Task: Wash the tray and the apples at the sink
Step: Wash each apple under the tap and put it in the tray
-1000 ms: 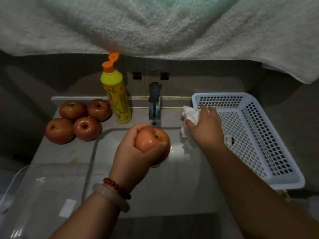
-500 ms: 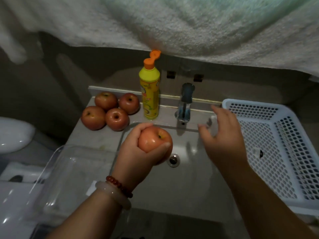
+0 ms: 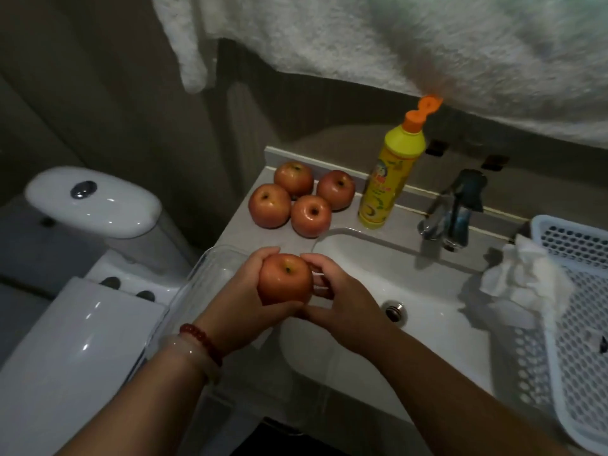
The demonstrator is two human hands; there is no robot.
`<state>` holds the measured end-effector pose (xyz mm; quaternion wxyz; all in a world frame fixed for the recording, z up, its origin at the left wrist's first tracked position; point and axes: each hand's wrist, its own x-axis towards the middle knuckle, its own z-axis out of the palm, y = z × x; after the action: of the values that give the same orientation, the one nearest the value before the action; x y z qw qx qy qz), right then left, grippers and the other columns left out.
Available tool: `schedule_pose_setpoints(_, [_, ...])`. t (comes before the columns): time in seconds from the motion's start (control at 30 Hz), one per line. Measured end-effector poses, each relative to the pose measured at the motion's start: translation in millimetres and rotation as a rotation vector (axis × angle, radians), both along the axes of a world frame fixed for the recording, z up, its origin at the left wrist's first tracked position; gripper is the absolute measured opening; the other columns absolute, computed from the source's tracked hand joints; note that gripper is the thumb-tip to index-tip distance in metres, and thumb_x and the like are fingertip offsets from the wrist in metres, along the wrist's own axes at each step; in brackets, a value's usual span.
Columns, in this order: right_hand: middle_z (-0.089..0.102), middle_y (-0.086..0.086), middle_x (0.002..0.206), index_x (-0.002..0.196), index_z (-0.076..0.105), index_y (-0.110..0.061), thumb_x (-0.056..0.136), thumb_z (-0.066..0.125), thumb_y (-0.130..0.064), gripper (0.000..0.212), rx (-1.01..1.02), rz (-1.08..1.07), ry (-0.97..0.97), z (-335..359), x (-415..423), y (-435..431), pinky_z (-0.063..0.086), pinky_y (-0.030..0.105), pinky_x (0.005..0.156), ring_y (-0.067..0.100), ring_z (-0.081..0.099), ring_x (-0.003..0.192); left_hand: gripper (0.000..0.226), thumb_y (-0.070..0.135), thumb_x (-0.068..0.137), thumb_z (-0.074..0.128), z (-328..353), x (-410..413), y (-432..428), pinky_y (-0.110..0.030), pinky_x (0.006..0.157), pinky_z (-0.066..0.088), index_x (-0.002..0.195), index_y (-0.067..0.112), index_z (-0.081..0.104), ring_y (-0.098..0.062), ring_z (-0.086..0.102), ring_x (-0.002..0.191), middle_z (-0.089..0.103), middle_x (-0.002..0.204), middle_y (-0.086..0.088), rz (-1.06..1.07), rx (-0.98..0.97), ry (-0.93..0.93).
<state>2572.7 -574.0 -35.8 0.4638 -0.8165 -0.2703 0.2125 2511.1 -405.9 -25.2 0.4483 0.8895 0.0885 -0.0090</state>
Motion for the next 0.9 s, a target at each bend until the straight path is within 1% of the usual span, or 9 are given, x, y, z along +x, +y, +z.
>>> schedule_pose_setpoints(0.1, [0.056, -0.008, 0.128, 0.131, 0.048, -0.03, 0.077, 0.08, -0.03, 0.063, -0.088, 0.026, -0.143, -2.1, 3.9, 22.3, 0.041, 0.019, 0.096, 0.003, 0.048, 0.113, 0.069, 0.073, 0.058, 0.069, -11.4, 2.9, 26.4, -0.036, 0.096, 0.049, 0.115, 0.061, 0.032, -0.004, 0.052, 0.108, 0.05, 0.114, 0.021, -0.041, 0.176, -0.062])
schedule_pose_setpoints(0.17, [0.06, -0.001, 0.122, 0.127, 0.054, -0.025, 0.077, 0.079, -0.03, 0.056, -0.155, 0.044, -0.26, -2.3, 4.6, 34.8, 0.039, 0.018, 0.089, 0.009, 0.05, 0.107, 0.067, 0.076, 0.058, 0.065, -23.3, 3.3, 41.6, -0.041, 0.093, 0.051, 0.115, 0.052, 0.04, -0.006, 0.055, 0.106, 0.056, 0.113, 0.015, -0.049, 0.172, -0.064])
schedule_pose_setpoints(0.23, [0.061, 0.001, 0.117, 0.124, 0.057, -0.024, 0.077, 0.077, -0.034, 0.052, -0.214, 0.034, -0.333, -7.8, 2.7, 44.1, 0.034, 0.019, 0.086, 0.012, 0.05, 0.104, 0.065, 0.074, 0.06, 0.067, -31.7, 4.1, 50.5, -0.041, 0.092, 0.052, 0.114, 0.044, 0.047, -0.005, 0.056, 0.103, 0.058, 0.111, 0.014, -0.064, 0.166, -0.056])
schedule_pose_setpoints(0.37, [0.056, -0.001, 0.125, 0.126, 0.053, -0.026, 0.078, 0.073, -0.041, 0.054, -0.313, 0.039, -0.449, -32.1, -1.7, 54.2, 0.035, 0.035, 0.102, 0.019, 0.046, 0.118, 0.055, 0.055, 0.066, 0.077, -44.3, 5.3, 55.8, -0.038, 0.095, 0.05, 0.112, 0.041, 0.05, 0.0, 0.054, 0.102, 0.057, 0.109, 0.018, -0.089, 0.114, -0.027])
schedule_pose_setpoints(0.43, [0.056, 0.0, 0.126, 0.126, 0.054, -0.024, 0.078, 0.073, -0.04, 0.054, -0.326, 0.017, -0.475, -37.7, -1.5, 56.2, 0.035, 0.037, 0.105, 0.019, 0.047, 0.119, 0.061, 0.055, 0.066, 0.077, -49.9, 7.6, 58.2, -0.04, 0.097, 0.048, 0.118, 0.035, 0.051, -0.005, 0.054, 0.108, 0.056, 0.116, 0.013, -0.103, 0.108, -0.007])
schedule_pose_setpoints(0.57, [0.061, 0.002, 0.118, 0.121, 0.06, -0.022, 0.076, 0.076, -0.039, 0.051, -0.281, -0.072, -0.482, -35.8, -1.1, 59.5, 0.028, 0.027, 0.097, 0.02, 0.053, 0.111, 0.084, 0.071, 0.059, 0.064, -55.0, 11.3, 65.8, -0.044, 0.101, 0.046, 0.13, 0.03, 0.045, -0.013, 0.048, 0.118, 0.05, 0.131, 0.003, -0.086, 0.187, 0.02])
schedule_pose_setpoints(0.67, [0.063, 0.002, 0.117, 0.119, 0.062, -0.023, 0.077, 0.075, -0.039, 0.047, -0.256, -0.087, -0.483, -31.3, -3.0, 58.1, 0.02, 0.021, 0.096, 0.02, 0.054, 0.111, 0.087, 0.074, 0.058, 0.055, -47.5, 10.3, 62.4, -0.045, 0.102, 0.045, 0.131, 0.028, 0.043, -0.016, 0.047, 0.119, 0.048, 0.132, 0.0, -0.061, 0.225, -0.003])
schedule_pose_setpoints(0.83, [0.057, -0.004, 0.13, 0.131, 0.054, -0.026, 0.077, 0.071, -0.051, 0.061, -0.243, -0.163, -0.411, -32.6, -1.1, 41.8, 0.021, 0.017, 0.099, 0.003, 0.041, 0.118, 0.057, 0.057, 0.08, 0.052, -32.6, 28.5, 51.1, -0.042, 0.098, 0.047, 0.126, 0.023, 0.051, -0.01, 0.049, 0.111, 0.054, 0.127, -0.002, -0.018, 0.256, -0.147])
schedule_pose_setpoints(0.9, [0.058, -0.004, 0.127, 0.129, 0.055, -0.026, 0.08, 0.073, -0.042, 0.055, -0.221, -0.245, -0.399, -34.1, 2.1, 30.9, 0.023, 0.011, 0.097, -0.001, 0.042, 0.115, 0.045, 0.045, 0.087, 0.056, -24.3, 47.5, 38.9, -0.04, 0.097, 0.048, 0.127, 0.023, 0.052, -0.014, 0.051, 0.113, 0.053, 0.128, -0.002, -0.041, 0.268, -0.184])
